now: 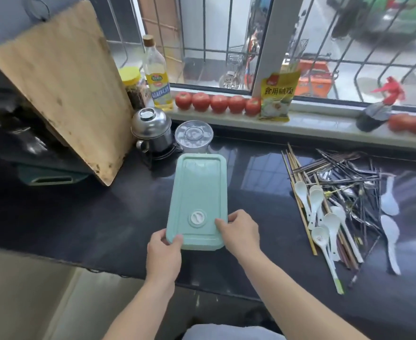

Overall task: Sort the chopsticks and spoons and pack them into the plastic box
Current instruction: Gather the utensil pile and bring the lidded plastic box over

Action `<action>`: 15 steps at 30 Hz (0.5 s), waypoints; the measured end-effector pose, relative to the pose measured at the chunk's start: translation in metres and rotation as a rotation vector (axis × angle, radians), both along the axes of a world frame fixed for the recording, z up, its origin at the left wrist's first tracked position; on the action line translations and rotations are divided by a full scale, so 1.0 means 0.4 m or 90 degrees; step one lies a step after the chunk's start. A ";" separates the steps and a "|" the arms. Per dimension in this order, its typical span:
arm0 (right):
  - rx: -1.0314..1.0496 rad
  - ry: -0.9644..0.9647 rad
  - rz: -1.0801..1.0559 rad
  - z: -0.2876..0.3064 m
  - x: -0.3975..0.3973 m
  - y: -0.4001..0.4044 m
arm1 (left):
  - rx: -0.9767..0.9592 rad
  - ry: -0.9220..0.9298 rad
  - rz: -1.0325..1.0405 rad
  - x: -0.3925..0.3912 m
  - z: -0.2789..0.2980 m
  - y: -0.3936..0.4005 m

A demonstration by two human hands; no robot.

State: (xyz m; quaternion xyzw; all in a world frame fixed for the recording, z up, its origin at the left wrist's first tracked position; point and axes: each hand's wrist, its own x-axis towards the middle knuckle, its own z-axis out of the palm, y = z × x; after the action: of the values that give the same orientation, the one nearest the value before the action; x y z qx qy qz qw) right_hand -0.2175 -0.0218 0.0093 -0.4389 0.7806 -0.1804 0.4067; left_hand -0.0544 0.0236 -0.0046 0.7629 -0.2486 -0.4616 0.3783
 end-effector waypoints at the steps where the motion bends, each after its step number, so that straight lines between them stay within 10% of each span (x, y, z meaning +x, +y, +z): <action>1: 0.000 0.019 0.008 0.005 0.002 -0.003 | -0.005 0.016 0.009 0.001 -0.002 -0.006; 15: 0.014 0.030 0.013 0.025 -0.001 -0.005 | -0.006 -0.160 -0.048 -0.035 0.017 -0.003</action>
State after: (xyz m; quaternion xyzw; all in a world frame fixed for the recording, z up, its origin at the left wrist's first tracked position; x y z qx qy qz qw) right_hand -0.2177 -0.0236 0.0191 -0.4464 0.7875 -0.1577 0.3945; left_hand -0.0683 0.0224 0.0022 0.8031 -0.3247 -0.3752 0.3298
